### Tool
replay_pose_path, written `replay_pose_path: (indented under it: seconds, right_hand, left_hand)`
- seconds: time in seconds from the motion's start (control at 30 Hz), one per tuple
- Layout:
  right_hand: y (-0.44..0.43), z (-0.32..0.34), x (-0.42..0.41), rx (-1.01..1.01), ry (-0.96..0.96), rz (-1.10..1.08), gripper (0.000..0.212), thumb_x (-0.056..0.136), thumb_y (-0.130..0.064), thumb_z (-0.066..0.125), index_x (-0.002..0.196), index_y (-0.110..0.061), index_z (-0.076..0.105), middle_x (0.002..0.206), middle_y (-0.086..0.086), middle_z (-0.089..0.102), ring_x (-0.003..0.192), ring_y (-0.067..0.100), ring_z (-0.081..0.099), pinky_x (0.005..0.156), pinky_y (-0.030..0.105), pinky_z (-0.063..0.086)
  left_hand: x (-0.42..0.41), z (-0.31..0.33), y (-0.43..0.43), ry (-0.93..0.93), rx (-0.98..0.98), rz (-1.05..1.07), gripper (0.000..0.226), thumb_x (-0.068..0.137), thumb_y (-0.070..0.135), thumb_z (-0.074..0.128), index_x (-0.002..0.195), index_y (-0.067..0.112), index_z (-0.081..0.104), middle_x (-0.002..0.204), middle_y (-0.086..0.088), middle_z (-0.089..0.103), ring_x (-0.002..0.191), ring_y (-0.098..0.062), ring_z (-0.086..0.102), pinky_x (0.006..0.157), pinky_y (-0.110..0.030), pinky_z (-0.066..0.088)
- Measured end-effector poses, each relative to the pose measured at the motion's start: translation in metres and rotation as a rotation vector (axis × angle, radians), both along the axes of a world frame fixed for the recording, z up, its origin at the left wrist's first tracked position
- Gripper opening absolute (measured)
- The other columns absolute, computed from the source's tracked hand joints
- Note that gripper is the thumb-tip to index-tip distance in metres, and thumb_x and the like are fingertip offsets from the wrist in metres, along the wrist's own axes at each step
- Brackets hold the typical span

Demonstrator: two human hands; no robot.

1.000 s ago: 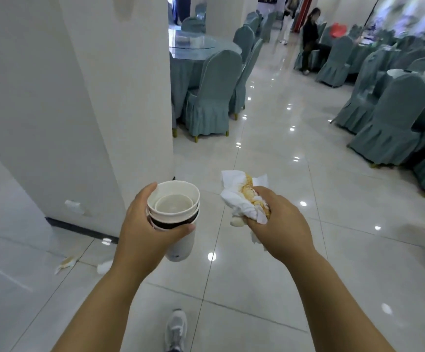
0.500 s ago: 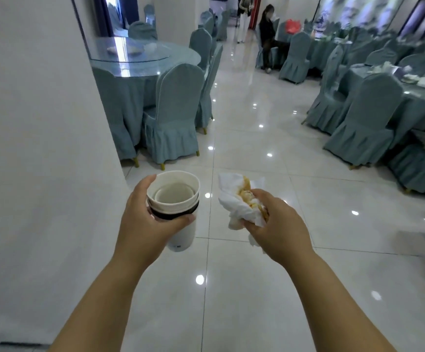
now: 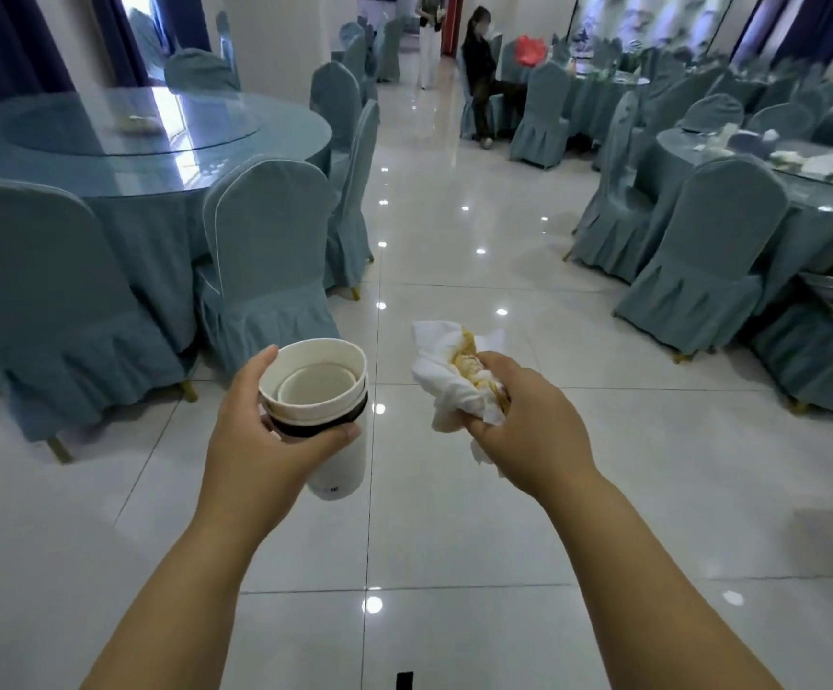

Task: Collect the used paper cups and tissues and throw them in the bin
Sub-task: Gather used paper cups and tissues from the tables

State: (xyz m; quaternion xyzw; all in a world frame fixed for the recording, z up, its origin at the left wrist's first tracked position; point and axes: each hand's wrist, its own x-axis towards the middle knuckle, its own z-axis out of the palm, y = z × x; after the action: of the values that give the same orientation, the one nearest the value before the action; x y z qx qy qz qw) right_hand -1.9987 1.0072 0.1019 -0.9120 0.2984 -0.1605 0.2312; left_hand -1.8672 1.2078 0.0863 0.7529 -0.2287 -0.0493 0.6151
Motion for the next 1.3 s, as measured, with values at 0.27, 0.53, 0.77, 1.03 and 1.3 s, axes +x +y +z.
replay_pose_path:
  seconds: [0.27, 0.53, 0.77, 1.03, 1.3]
  right_hand:
    - [-0.114, -0.014, 0.16, 0.01, 0.04, -0.001, 0.057, 0.086, -0.046, 0.058, 0.138, -0.039, 0.038, 0.11, -0.007, 0.058, 0.094, 0.015, 0.057, 0.07, 0.03, 0.048]
    - [-0.223, 0.0, 0.328, 0.045, 0.014, -0.076, 0.05, 0.085, -0.048, 0.056, 0.132, -0.042, 0.041, 0.107, -0.008, 0.059, 0.091, 0.015, 0.057, 0.069, 0.032, 0.051]
    - [-0.329, -0.005, 0.431, 0.108, -0.003, -0.15, 0.041, 0.085, -0.046, 0.057, 0.123, -0.047, 0.043, 0.1, -0.009, 0.058, 0.085, 0.013, 0.058, 0.07, 0.04, 0.056]
    - [-0.504, 0.0, 0.57, 0.166, -0.071, -0.147, 0.041, 0.083, -0.046, 0.063, 0.121, -0.045, 0.048, 0.098, -0.013, 0.06, 0.077, 0.011, 0.06, 0.069, 0.039, 0.055]
    - [-0.644, 0.021, 0.714, 0.191, -0.058, -0.061, 0.028, 0.083, -0.045, 0.063, 0.096, -0.055, 0.04, 0.087, -0.018, 0.06, 0.066, -0.001, 0.057, 0.061, 0.023, 0.049]
  left_hand:
    - [0.158, -0.015, -0.11, 0.03, -0.003, 0.039, 0.096, 0.055, 0.025, 0.091, 0.136, 0.037, 0.04, 0.127, 0.019, 0.049, 0.114, -0.012, 0.053, 0.093, -0.033, 0.046]
    - [0.342, 0.009, -0.236, 0.064, -0.014, -0.021, 0.101, 0.039, 0.048, 0.085, 0.128, 0.051, 0.038, 0.129, 0.015, 0.052, 0.115, -0.013, 0.055, 0.096, -0.045, 0.049]
    - [0.457, 0.004, -0.355, 0.053, -0.017, -0.064, 0.1, 0.048, 0.031, 0.092, 0.134, 0.038, 0.042, 0.132, 0.011, 0.049, 0.117, -0.015, 0.054, 0.101, -0.041, 0.045]
    - [0.598, 0.005, -0.521, 0.006, -0.018, -0.024, 0.099, 0.053, 0.029, 0.092, 0.136, 0.039, 0.04, 0.132, 0.016, 0.05, 0.117, -0.015, 0.054, 0.1, -0.042, 0.046]
    - [0.717, 0.012, -0.658, 0.076, -0.045, 0.019, 0.097, 0.054, 0.028, 0.091, 0.135, 0.042, 0.039, 0.113, 0.036, 0.051, 0.111, -0.012, 0.056, 0.092, -0.047, 0.051]
